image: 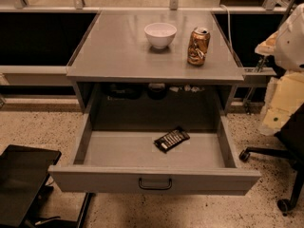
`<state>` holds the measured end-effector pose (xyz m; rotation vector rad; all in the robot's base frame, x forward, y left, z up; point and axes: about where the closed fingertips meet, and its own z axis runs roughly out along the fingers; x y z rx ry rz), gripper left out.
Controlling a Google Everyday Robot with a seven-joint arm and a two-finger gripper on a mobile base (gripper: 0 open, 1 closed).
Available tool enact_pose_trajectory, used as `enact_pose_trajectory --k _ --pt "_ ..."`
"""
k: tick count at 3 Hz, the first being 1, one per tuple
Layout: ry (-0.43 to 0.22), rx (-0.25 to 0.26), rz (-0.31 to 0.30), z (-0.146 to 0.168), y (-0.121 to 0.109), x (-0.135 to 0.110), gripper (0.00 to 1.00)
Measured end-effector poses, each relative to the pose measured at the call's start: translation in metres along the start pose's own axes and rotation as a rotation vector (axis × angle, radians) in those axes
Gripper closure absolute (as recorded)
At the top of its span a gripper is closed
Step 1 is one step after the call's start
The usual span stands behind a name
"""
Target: Pick rxbar chocolate from top drawer and place on counter
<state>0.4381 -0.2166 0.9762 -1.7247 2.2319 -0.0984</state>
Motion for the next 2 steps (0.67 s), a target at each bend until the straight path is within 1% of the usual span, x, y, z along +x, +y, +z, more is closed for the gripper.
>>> enact_pose_trajectory --k 1,2 --pt "0.000 0.000 0.000 0.000 0.000 0.000 0.00" --pt "-0.050 -0.002 0.024 0.008 -0.008 0.012 0.00"
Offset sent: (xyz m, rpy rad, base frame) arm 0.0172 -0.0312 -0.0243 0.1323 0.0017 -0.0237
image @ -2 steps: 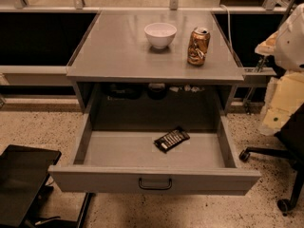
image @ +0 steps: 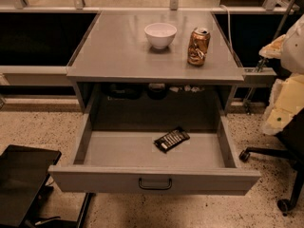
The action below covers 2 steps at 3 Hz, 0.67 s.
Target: Pick rxbar chocolate from top drawer and place on counter
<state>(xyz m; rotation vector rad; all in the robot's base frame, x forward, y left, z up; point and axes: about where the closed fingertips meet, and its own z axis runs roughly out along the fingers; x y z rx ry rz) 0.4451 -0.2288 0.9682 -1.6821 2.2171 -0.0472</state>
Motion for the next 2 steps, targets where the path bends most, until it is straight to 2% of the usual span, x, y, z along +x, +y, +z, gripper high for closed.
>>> enact_pose_trajectory --k 1,2 --pt "-0.120 -0.036 0.051 0.037 -0.015 0.032 0.00" --pt "-0.296 -0.101 0.086 0.090 -0.030 0.052 0.00"
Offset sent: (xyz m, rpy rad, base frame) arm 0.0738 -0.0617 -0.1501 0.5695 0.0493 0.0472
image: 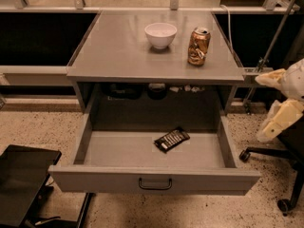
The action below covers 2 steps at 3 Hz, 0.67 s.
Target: Pick rxbar chocolate from top drawer and place on counter
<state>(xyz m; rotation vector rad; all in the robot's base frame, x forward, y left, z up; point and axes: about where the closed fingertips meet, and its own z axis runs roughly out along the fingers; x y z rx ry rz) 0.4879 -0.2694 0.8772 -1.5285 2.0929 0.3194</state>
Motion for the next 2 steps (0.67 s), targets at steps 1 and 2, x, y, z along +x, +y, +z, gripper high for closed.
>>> enact_pose_trajectory --k 1,2 --pt "-0.101 -0.088 0.008 0.053 -0.015 0.016 0.00" --pt "-0.121 -0.176 0.011 0.108 -0.025 0.024 0.00"
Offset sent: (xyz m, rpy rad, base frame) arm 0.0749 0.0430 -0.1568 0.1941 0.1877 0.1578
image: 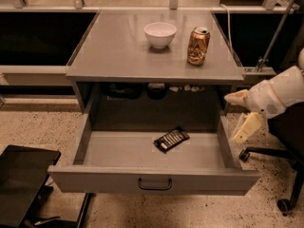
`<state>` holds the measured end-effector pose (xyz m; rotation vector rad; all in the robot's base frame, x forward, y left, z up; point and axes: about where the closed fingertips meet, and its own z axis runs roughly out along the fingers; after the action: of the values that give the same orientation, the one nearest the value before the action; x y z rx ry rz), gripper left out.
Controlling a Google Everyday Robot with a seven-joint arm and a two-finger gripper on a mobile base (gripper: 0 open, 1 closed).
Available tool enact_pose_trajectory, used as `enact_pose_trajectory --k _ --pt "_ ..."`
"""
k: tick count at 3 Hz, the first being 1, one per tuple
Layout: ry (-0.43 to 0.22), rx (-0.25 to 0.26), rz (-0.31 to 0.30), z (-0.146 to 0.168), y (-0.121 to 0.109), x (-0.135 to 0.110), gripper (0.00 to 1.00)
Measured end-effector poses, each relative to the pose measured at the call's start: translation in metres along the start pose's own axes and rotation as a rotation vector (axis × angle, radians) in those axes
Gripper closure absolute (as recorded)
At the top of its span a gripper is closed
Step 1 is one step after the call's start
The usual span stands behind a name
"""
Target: Pick rxbar chocolate from top drawer and place on counter
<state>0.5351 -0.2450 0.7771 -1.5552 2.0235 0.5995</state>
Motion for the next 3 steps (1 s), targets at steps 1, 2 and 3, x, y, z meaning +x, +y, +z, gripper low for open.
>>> enact_pose_trajectory --k 1,2,3 --pt "0.052 -0.069 -0.007 0.046 -0.008 0.008 0.00" --pt "0.052 -0.069 -0.007 0.046 -0.008 0.008 0.00" --pt "-0.055 -0.095 0.021 0.059 -0.017 0.013 0.00"
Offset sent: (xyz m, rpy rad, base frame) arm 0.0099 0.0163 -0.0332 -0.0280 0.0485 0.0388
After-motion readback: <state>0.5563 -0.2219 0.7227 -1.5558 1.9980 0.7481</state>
